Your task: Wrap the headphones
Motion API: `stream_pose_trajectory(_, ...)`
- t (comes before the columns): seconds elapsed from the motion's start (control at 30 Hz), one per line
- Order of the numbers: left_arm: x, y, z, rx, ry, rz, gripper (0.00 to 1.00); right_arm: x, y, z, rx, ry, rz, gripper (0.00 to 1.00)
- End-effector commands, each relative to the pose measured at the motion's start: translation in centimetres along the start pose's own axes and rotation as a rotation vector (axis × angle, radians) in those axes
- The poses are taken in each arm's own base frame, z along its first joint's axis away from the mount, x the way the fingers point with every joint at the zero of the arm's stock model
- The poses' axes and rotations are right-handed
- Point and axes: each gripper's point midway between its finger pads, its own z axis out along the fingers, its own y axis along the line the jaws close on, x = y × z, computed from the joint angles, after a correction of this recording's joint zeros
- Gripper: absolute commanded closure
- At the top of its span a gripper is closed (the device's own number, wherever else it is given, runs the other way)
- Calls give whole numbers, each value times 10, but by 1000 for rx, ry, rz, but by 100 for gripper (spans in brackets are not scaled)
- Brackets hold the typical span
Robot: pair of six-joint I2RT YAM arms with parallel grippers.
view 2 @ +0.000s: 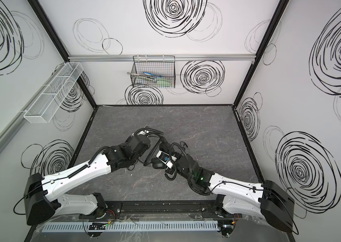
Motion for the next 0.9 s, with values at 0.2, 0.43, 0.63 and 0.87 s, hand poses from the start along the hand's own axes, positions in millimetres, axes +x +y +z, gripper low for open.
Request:
stream_pose_trajectory(0.2, 13, 11, -9, -91, 7, 179, 100, -21, -27, 10, 129, -12, -39, 95)
stream_pose_trajectory(0.43, 20, 22, -15, -142, 22, 183, 100, -11, -36, 14, 266, 66, -120, 95)
stream_pose_trajectory(0.63, 23, 27, -19, -154, 26, 202, 100, -4, -43, 19, 334, 120, -123, 96)
stream_pose_trajectory(0.87, 26, 24, -22, -136, 34, 194, 100, -29, -36, -4, 254, -33, -59, 87)
